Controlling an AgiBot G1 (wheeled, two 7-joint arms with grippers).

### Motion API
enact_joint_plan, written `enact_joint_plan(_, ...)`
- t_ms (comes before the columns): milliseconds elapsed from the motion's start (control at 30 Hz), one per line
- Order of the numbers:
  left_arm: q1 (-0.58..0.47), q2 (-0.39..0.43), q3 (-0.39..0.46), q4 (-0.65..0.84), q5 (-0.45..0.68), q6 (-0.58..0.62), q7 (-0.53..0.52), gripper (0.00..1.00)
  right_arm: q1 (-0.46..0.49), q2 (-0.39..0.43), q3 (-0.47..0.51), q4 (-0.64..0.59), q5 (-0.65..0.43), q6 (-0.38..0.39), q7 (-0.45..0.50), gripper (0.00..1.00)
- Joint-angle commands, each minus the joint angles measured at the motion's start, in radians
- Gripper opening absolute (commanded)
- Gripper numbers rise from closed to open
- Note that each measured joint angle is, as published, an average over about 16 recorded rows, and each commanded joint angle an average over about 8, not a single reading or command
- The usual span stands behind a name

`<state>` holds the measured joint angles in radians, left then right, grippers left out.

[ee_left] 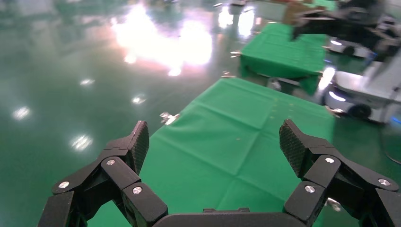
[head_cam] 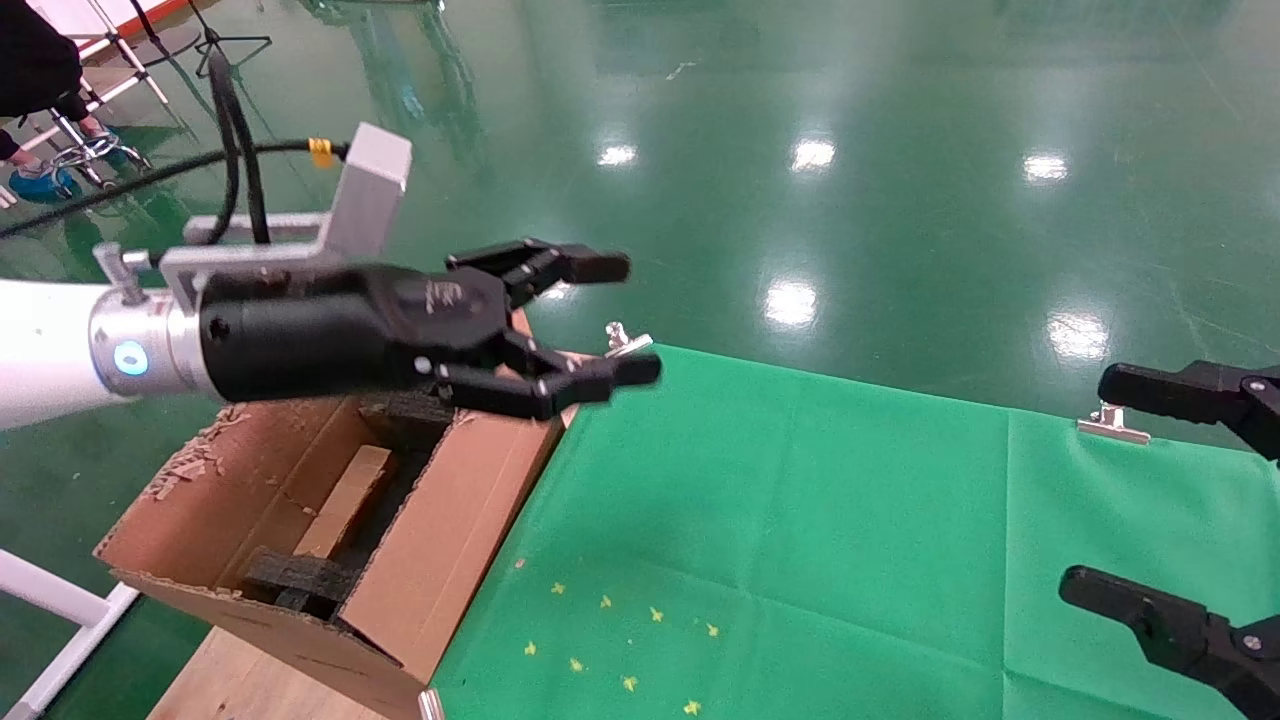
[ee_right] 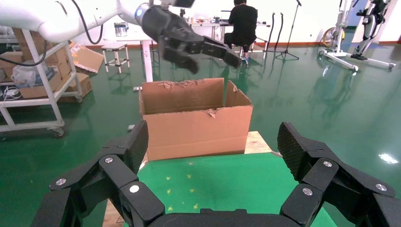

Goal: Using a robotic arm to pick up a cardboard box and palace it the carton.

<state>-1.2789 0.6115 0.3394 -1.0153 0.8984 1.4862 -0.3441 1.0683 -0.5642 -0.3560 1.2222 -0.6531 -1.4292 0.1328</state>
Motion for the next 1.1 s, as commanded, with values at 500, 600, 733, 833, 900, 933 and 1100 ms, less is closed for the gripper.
enact_joint_plan(500,0.214,0.0,-0.062,-0.282,-0.176,0.01,0.16,1.0,0.0,0.0,0.0,0.0,0.0,0.0,0.0,1.0)
enact_joint_plan(600,0.226,0.0,-0.066,-0.298,-0.187,0.011,0.167,1.0,0.0,0.0,0.0,0.0,0.0,0.0,0.0,1.0)
enact_joint_plan(733,0.227,0.0,-0.067,-0.297,-0.189,0.011,0.166,1.0,0.0,0.0,0.0,0.0,0.0,0.0,0.0,1.0)
enact_joint_plan(833,0.222,-0.001,-0.066,-0.291,-0.185,0.011,0.164,1.0,0.0,0.0,0.0,0.0,0.0,0.0,0.0,1.0)
enact_joint_plan(900,0.219,-0.001,-0.065,-0.287,-0.182,0.011,0.162,1.0,0.0,0.0,0.0,0.0,0.0,0.0,0.0,1.0)
enact_joint_plan(933,0.218,-0.001,-0.065,-0.285,-0.181,0.011,0.162,1.0,0.0,0.0,0.0,0.0,0.0,0.0,0.0,1.0)
enact_joint_plan(1100,0.213,-0.001,-0.063,-0.279,-0.176,0.01,0.16,1.0,0.0,0.0,0.0,0.0,0.0,0.0,0.0,1.0)
